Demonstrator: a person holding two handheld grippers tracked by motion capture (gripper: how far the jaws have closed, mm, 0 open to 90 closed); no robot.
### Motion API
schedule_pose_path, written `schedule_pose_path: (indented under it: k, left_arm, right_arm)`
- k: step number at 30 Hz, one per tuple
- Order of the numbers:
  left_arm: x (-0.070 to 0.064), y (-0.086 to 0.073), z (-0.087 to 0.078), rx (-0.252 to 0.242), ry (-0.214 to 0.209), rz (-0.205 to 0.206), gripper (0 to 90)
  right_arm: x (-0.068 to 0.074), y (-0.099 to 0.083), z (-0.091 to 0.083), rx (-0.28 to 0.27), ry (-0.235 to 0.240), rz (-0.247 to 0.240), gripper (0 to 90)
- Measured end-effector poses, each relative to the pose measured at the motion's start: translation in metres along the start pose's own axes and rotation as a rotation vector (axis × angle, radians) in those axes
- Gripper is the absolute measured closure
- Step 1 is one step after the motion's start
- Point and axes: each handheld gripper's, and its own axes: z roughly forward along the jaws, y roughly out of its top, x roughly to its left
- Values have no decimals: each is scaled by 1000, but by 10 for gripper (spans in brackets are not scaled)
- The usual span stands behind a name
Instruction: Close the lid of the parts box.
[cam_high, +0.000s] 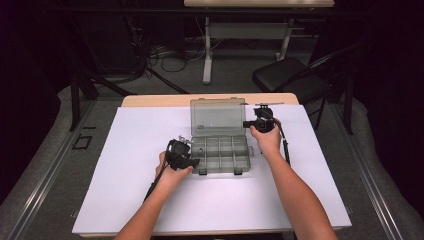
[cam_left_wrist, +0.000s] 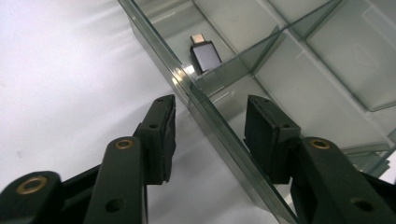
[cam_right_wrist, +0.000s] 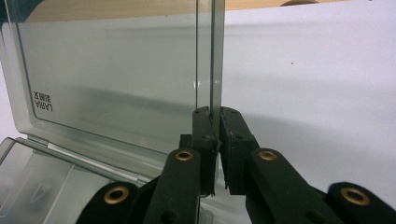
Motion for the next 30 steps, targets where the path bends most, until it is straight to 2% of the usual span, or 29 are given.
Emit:
schedule_pose_path:
  k: [4, 9, 11, 13, 18, 22, 26, 30]
  left_arm:
    - [4, 3, -7, -31, -34, -22, 471]
    - [10, 12, -15, -81, -36, -41, 407]
    - [13, 17, -15, -84, -30, -44, 392]
    - [16, 24, -16, -76, -19, -29, 392]
    - [22, 42, -21, -104, 6, -17, 392]
    - [28, 59, -25, -120, 1, -34, 393]
    - [34, 73, -27, -131, 26, -28, 394]
    - [39, 86, -28, -139, 41, -47, 394]
  right_arm:
    - [1, -1, -1, -9, -4, 1, 857]
    - [2, -2, -2, -14, -12, 0, 857]
    - [2, -3, -2, -18, -15, 6, 857]
    - [3, -3, -2, -20, -19, 17, 857]
    - [3, -4, -2, -27, -25, 22, 858]
    - [4, -5, -2, -27, -33, 16, 858]
    - [4, -6, -2, -43, -28, 21, 858]
    - [3, -8, -2, -53, -28, 17, 858]
